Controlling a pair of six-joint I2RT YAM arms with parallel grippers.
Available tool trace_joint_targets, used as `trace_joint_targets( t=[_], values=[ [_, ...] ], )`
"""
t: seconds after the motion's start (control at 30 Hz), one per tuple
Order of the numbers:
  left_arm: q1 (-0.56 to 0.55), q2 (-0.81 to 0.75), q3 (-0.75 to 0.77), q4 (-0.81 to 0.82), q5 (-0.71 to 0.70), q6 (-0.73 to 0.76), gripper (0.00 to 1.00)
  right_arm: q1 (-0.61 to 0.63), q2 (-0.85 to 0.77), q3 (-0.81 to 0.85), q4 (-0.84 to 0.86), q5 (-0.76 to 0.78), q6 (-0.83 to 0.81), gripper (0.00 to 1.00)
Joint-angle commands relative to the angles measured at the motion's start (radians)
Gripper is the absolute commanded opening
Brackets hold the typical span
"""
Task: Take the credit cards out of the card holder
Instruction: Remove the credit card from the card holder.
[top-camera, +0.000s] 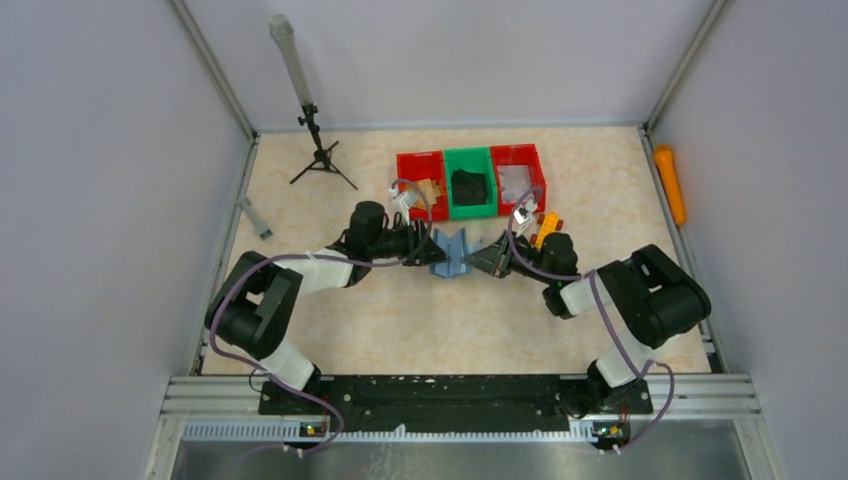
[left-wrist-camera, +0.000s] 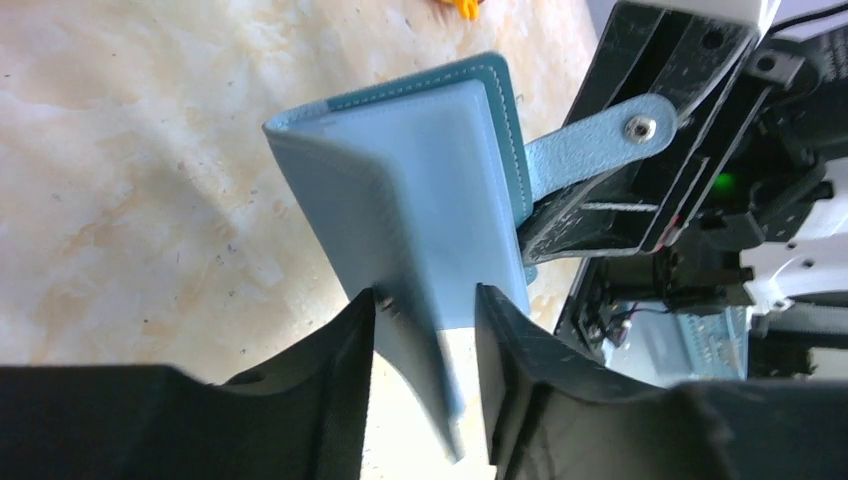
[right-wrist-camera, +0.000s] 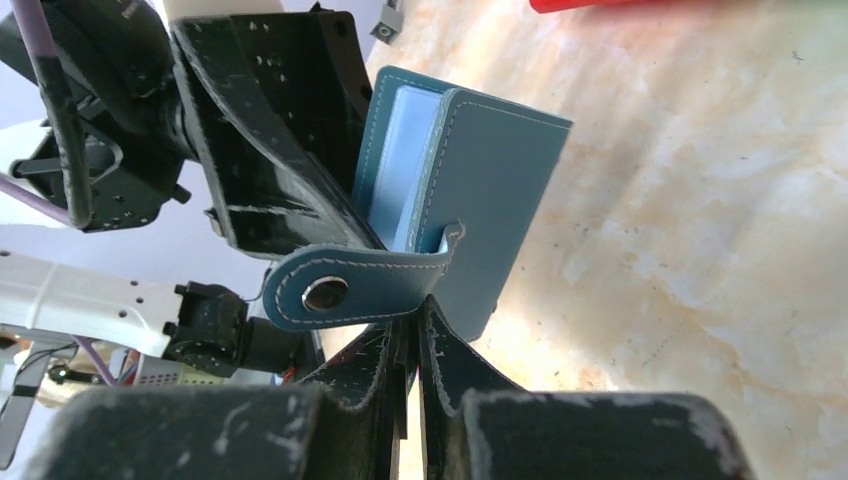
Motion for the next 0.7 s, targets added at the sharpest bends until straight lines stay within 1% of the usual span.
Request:
trace_joint_targets(
  t=[0.0, 0.13, 0.2, 0.3, 0.4, 0.53, 0.67],
  values=[
    [0.018, -0.047, -0.014, 0.096, 0.027, -0.027, 0.5, 0.014, -0.046, 0.026, -0.031, 0.025, -0.055, 0.0],
    [0.018, -0.048, -0.021, 0.105, 0.035, -0.018, 0.63, 0.014, -0.031, 0.029, -0.021, 0.019, -0.047, 0.0],
    [0.017, -0.036, -0.015, 0.097, 0.043, -0.015, 0.68, 0.014, -0.023, 0.03, -0.011, 0.011, -0.037, 0.0],
    [0.014, -0.008, 0.012, 0.05, 0.046, -0.001, 0.74, 0.014, -0.011, 0.033, -0.004, 0.004, -0.03, 0.0],
    [-0.003, -0.002, 0.033, -0.01, 0.014, 0.035, 0.82, 0.014, 0.0, 0.036, 0.002, -0.002, -0.023, 0.0],
    [-0.028, 0.009, 0.076, -0.126, -0.036, 0.097, 0.85, 0.014, 0.017, 0.04, 0.014, -0.015, -0.014, 0.0],
    [-0.043, 0.021, 0.1, -0.176, -0.067, 0.131, 0.87, 0.014, 0.028, 0.043, 0.018, -0.021, -0.009, 0.0]
  ],
)
